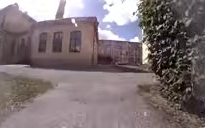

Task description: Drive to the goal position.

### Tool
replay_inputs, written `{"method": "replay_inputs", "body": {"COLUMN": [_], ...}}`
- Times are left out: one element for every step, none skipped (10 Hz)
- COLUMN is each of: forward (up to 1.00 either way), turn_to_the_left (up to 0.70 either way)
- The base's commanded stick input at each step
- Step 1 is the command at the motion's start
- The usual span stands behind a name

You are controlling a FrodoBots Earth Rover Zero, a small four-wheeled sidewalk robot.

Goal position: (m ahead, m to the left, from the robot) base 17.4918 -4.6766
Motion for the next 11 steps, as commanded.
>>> {"method": "replay_inputs", "body": {"forward": [0.85,0.85,0.85,0.85,0.85,0.85,0.85,0.85,0.85,0.85,0.85], "turn_to_the_left": [-0.12,0.0,0.0,0.0,0.0,0.0,0.0,0.0,0.0,-0.09,0.0]}}
